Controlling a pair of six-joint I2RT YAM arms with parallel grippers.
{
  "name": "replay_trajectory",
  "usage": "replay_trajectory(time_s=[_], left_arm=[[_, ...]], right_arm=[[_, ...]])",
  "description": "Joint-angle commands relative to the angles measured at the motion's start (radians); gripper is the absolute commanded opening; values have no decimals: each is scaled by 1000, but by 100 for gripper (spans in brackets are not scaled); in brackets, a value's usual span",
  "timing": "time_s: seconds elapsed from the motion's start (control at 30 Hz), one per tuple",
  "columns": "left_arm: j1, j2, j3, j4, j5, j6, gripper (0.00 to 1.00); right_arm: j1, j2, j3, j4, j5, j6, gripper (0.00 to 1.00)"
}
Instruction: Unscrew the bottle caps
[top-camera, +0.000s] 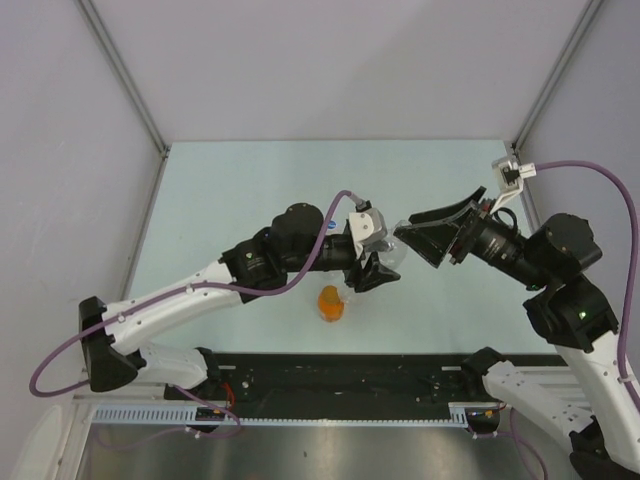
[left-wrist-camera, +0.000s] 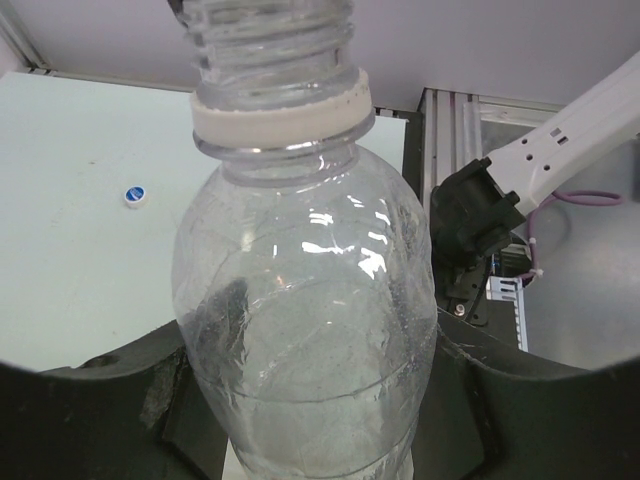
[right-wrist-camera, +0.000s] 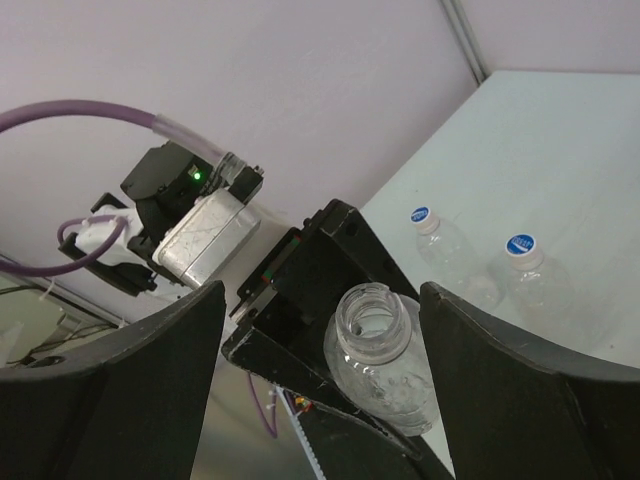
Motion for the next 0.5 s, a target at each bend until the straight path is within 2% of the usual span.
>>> replay_trajectory(time_s=[0.0, 0.17, 0.3, 0.4, 0.47], left_arm=[[4, 13, 70, 13, 33, 7, 1], [4, 15, 79, 29, 45, 0, 1], [4, 17, 85, 29, 54, 0, 2], [4, 15, 84, 30, 66, -1, 2], [6, 17, 79, 30, 69, -4, 2]], right_arm=[[49, 0, 1, -55, 73, -63, 83], [86, 12, 1, -108, 144, -103, 82], [118, 30, 3, -118, 186, -118, 75], [146, 38, 3, -118, 230, -129, 66], [164, 39, 3, -107, 244, -134, 55]])
